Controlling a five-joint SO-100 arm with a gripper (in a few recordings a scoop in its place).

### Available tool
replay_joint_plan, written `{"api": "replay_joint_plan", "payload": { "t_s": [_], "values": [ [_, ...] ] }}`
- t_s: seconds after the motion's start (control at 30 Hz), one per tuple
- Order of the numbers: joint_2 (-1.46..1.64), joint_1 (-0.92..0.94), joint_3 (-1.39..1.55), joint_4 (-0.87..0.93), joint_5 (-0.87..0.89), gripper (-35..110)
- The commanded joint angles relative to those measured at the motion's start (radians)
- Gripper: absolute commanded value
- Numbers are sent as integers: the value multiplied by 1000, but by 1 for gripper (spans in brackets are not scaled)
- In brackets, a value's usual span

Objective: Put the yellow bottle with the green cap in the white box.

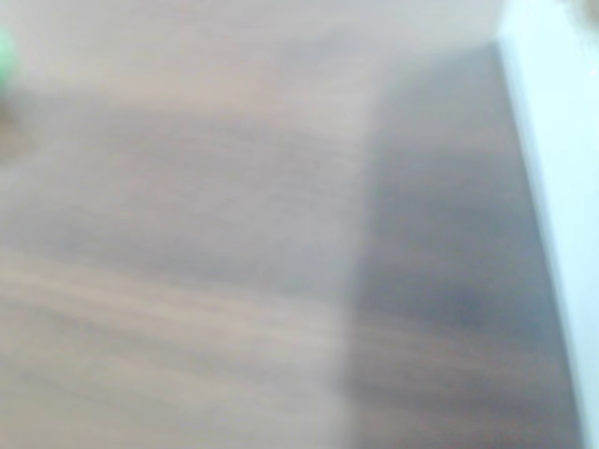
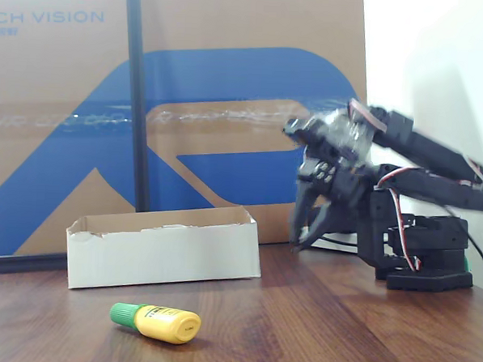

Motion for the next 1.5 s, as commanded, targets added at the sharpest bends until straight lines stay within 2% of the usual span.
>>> {"api": "replay_joint_plan", "payload": {
  "t_s": [0.0,0.13,0.37,0.63,0.83,1.17,1.47],
  "values": [
    [-94,-26,-137,-9,-8,0],
    [-233,-29,-204,-91,0,2],
    [-469,-60,-324,-106,40,2],
    [-664,49,-485,-130,29,2],
    [-704,112,-495,-147,3,0],
    [-834,-106,-546,-156,28,4],
    [-1086,-193,-684,-216,40,7]
  ]
}}
